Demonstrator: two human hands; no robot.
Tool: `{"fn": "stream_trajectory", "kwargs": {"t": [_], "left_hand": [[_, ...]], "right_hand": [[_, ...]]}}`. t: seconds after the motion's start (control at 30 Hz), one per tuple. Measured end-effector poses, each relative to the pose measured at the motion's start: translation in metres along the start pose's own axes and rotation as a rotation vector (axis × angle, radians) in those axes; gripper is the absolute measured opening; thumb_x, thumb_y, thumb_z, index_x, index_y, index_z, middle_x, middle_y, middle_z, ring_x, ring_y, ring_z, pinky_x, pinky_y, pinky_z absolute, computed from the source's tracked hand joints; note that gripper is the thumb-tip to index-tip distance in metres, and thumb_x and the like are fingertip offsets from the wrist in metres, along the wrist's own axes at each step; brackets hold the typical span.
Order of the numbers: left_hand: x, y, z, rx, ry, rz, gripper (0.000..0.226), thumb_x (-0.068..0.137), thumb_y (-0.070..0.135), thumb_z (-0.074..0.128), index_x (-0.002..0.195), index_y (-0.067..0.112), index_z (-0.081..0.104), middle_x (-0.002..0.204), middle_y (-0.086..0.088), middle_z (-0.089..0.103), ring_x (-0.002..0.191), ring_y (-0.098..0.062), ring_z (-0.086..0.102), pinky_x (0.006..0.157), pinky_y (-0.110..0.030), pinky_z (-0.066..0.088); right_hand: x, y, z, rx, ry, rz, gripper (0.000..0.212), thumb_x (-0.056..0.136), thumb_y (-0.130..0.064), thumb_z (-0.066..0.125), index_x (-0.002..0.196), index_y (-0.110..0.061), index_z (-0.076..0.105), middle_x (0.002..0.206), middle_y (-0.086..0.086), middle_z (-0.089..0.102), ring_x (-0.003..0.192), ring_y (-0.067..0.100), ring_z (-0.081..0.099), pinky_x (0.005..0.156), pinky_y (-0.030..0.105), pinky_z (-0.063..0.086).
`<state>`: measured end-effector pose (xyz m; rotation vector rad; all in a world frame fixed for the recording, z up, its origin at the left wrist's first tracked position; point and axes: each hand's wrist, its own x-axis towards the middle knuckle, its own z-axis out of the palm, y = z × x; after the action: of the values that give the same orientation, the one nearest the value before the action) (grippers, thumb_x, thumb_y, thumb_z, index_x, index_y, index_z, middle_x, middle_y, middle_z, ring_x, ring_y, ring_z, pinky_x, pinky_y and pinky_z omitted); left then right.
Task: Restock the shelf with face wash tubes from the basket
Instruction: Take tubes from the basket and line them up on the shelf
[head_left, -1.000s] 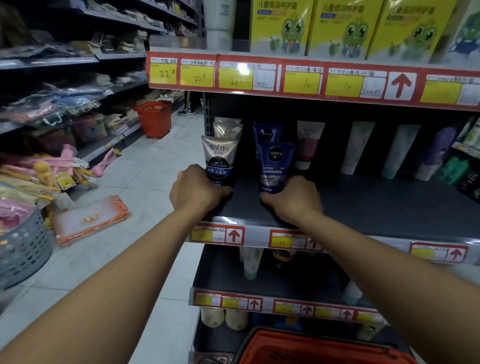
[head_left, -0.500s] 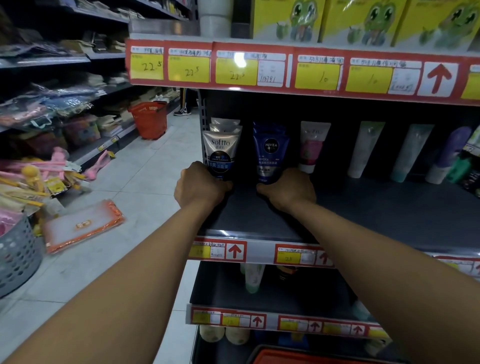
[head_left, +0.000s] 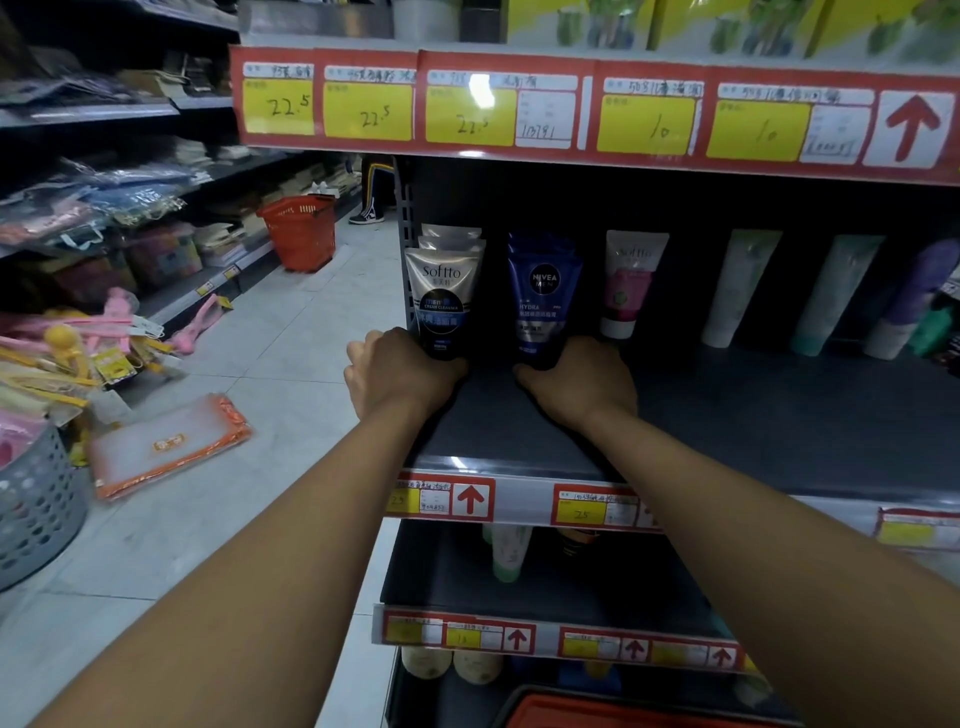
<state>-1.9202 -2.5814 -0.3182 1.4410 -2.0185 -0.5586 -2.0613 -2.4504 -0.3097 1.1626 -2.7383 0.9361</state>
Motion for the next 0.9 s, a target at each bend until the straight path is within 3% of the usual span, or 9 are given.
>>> {"fn": "stream_trajectory", "kwargs": {"t": [0.33, 0.53, 0.73, 0.9], "left_hand": [[-0.002, 0.003, -0.001, 0.023, 0.013, 0.033, 0.068, 0.071, 0.072, 0.073, 0.109, 0.016, 0.077, 0.113, -0.010, 0.063, 0.115, -0.032, 0.050, 0.081, -0.038, 0.044], [0.001, 0.002, 0.001, 0.047, 0.010, 0.052, 0.071, 0.071, 0.075, 0.071, 0.112, 0.017, 0.077, 0.114, -0.010, 0.064, 0.114, -0.032, 0.052, 0.081, -0.038, 0.045], [-0.002, 0.008, -0.005, 0.059, 0.011, 0.009, 0.089, 0.055, 0.082, 0.075, 0.115, 0.017, 0.067, 0.117, -0.007, 0.062, 0.115, -0.032, 0.055, 0.093, -0.045, 0.050], [-0.010, 0.007, -0.018, 0.136, -0.053, 0.000, 0.093, 0.059, 0.081, 0.078, 0.121, 0.014, 0.061, 0.122, -0.009, 0.060, 0.119, -0.034, 0.052, 0.094, -0.045, 0.048]], "right_hand": [[-0.001, -0.002, -0.002, -0.029, -0.007, -0.004, 0.040, 0.087, -0.057, 0.068, 0.092, -0.018, 0.059, 0.082, -0.003, 0.059, 0.073, 0.016, 0.059, 0.059, 0.028, 0.049], [0.000, -0.001, -0.001, -0.018, -0.009, -0.008, 0.040, 0.086, -0.056, 0.069, 0.096, -0.018, 0.062, 0.089, 0.000, 0.065, 0.078, 0.018, 0.063, 0.066, 0.031, 0.055], [-0.002, 0.000, -0.009, 0.005, -0.041, -0.046, 0.051, 0.080, -0.059, 0.074, 0.112, -0.019, 0.067, 0.105, 0.000, 0.069, 0.093, 0.019, 0.065, 0.073, 0.028, 0.052], [-0.011, 0.004, -0.020, 0.004, -0.115, -0.041, 0.067, 0.076, -0.057, 0.076, 0.128, -0.018, 0.060, 0.124, 0.003, 0.065, 0.108, 0.024, 0.063, 0.086, 0.032, 0.054]]}}
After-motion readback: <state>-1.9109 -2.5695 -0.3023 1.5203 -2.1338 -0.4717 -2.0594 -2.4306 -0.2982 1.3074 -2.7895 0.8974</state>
